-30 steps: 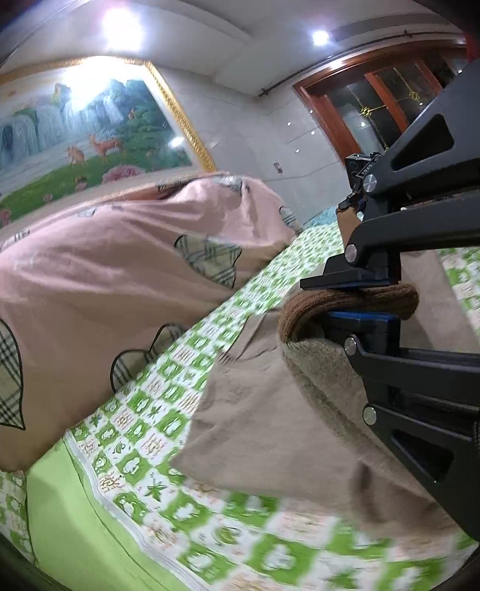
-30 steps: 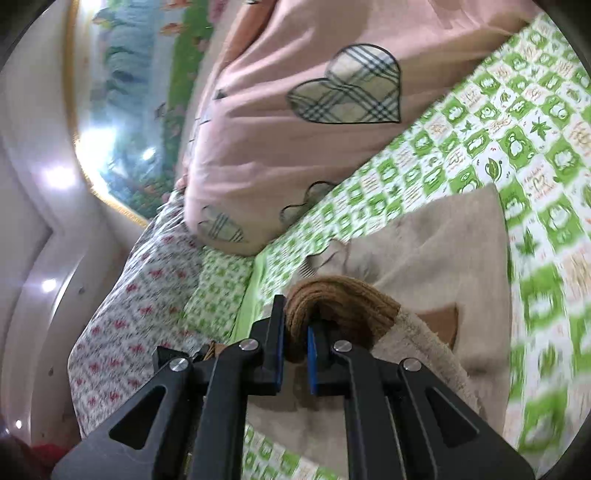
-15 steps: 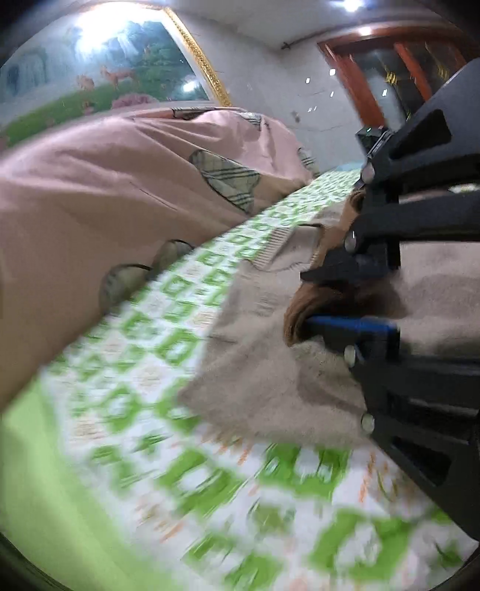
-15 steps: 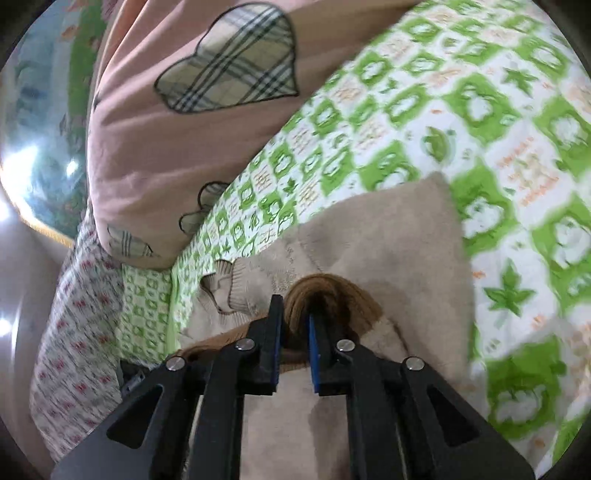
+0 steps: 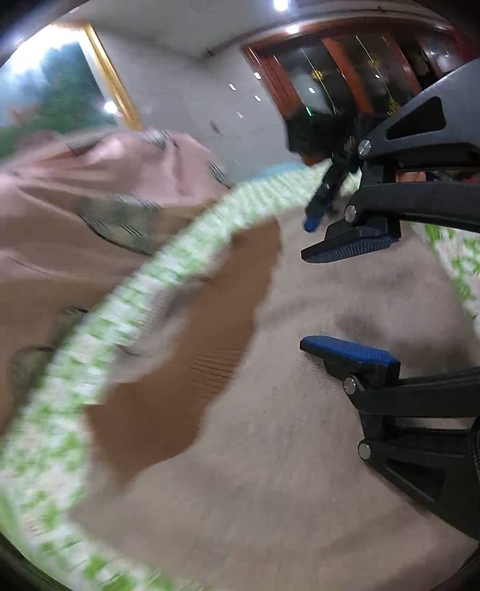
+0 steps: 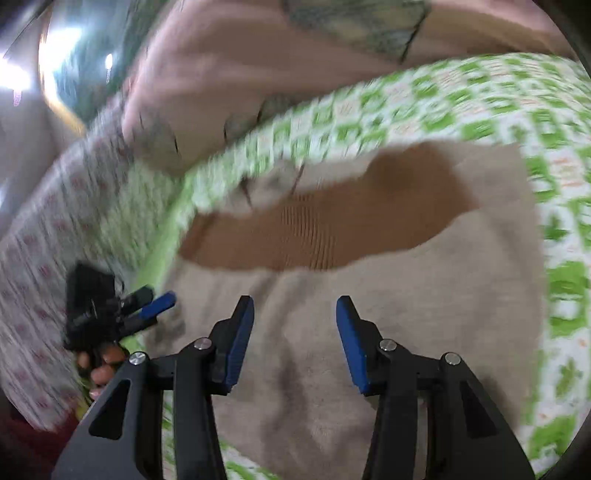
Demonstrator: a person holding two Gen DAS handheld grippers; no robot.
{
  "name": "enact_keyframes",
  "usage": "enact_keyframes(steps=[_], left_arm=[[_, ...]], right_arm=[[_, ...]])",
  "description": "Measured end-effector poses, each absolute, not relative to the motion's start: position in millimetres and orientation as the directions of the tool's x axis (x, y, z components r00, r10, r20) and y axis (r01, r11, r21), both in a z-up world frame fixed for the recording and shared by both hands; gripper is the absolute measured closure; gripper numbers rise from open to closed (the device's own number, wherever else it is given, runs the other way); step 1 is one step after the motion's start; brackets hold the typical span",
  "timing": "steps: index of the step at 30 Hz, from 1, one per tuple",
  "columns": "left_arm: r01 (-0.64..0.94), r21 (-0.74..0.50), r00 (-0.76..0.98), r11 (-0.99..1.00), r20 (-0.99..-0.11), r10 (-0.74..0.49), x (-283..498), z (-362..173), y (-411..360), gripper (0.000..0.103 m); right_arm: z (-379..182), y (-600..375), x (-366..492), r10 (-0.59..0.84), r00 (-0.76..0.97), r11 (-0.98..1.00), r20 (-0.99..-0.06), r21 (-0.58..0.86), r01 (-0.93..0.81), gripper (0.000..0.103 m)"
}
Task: Fold small clothes
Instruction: 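Lay the hem over the collar and open both grippers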
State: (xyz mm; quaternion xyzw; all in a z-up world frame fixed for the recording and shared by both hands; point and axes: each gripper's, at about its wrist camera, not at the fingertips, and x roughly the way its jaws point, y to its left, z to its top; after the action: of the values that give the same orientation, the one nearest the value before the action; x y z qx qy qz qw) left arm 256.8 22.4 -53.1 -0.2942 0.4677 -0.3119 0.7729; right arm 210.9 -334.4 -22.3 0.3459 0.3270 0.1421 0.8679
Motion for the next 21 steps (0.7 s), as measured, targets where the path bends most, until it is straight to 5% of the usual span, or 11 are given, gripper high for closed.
enact_keyframes(steps=[4, 12, 17, 21], left_arm=[[0.185, -0.733, 0.397, 0.655, -0.554, -0.732, 282.1, -64.6, 30.3, 0.070], [0.030, -0.708, 0.569, 0.705, -0.568, -0.595, 302.5, -52.8, 116.9, 0.070], [-0.034, -0.768, 0.634, 0.640, -0.511, -0.580, 245.1, -43.4, 142.3, 0.052], [-0.040, -0.781, 0.632, 0.623, -0.503, -0.590, 189.3, -42.9, 124.4, 0.052]], right_arm=[[-42.5, -344.1, 231.8, 0.424, 0.732, 0.751, -0.533, 0.658, 0.044, 0.057], [-59.2, -414.7, 211.0, 0.262, 0.828, 0.592, -0.496, 0.760, 0.268, 0.058], [-49.1, -400.7, 166.0, 0.271, 0.855, 0.547, -0.443, 0.801, 0.241, 0.056], [-41.2, -365.7, 129.8, 0.313, 0.858, 0.560, -0.407, 0.809, 0.179, 0.048]])
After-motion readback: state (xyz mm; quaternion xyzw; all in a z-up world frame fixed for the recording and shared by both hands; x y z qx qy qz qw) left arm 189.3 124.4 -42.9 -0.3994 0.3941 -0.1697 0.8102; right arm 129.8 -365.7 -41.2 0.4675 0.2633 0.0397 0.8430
